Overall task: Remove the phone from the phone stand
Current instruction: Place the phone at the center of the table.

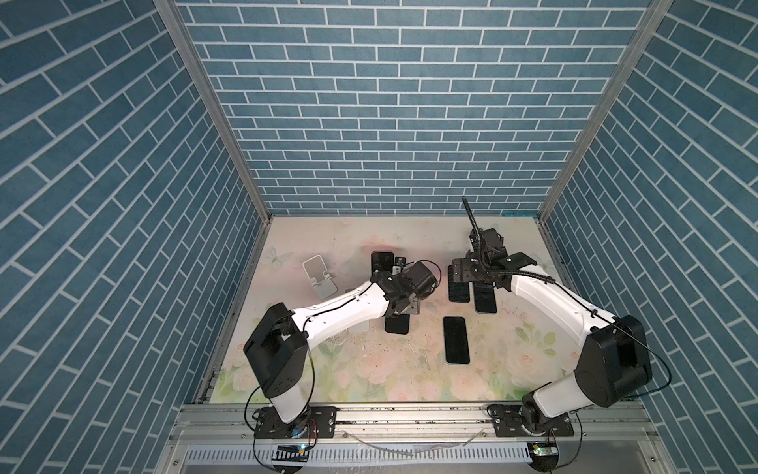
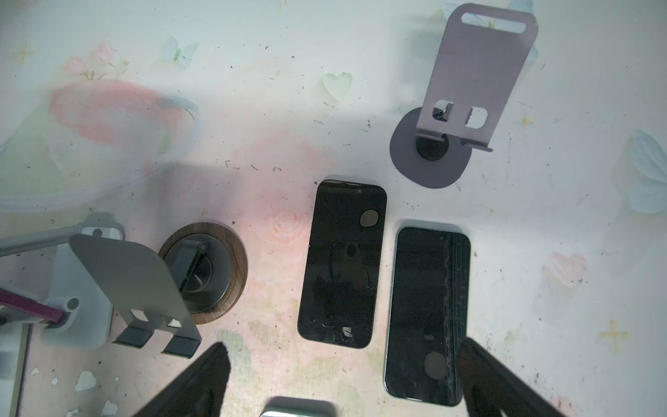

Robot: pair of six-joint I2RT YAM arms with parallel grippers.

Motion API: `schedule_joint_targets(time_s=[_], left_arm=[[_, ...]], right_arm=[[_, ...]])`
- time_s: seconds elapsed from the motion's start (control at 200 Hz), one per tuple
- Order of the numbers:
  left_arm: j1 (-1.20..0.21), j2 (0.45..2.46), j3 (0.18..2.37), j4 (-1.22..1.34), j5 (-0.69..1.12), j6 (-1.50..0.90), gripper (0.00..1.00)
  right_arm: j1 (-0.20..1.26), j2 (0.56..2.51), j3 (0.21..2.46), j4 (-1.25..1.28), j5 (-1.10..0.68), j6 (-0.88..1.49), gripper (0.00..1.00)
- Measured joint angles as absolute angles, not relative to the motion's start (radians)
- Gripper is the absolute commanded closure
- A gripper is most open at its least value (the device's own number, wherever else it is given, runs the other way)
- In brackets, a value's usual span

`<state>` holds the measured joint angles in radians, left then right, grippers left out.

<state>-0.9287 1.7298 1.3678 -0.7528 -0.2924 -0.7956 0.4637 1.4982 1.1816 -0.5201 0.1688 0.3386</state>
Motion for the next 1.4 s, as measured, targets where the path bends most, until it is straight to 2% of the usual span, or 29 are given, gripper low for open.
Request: schedule_joint_targets(time_s=[0.255, 0.515, 1.065, 1.4], left_arm=[[-0.942, 1.809, 1.384, -0.742, -0.212, -0.848, 0.41], [-0.981, 1.889, 1.428, -0.759, -0.171, -0.904, 0.36], [-1.006, 2.044, 1.564, -0.837, -0.085, -0.934, 0.35], [-0.999, 2.087, 1.572, -0.844, -0.018, -0.934, 0.35]], right_arm=[[0.452, 1.434, 1.134, -0.503, 0.183, 0.339, 0.01], [0.446, 1.387, 1.091, -0.477, 0.186, 0.339, 0.01], [0.431, 1.357, 1.062, -0.477, 0.213, 0.331, 0.02], [0.426, 1.357, 1.061, -0.469, 0.209, 0.331, 0.02]])
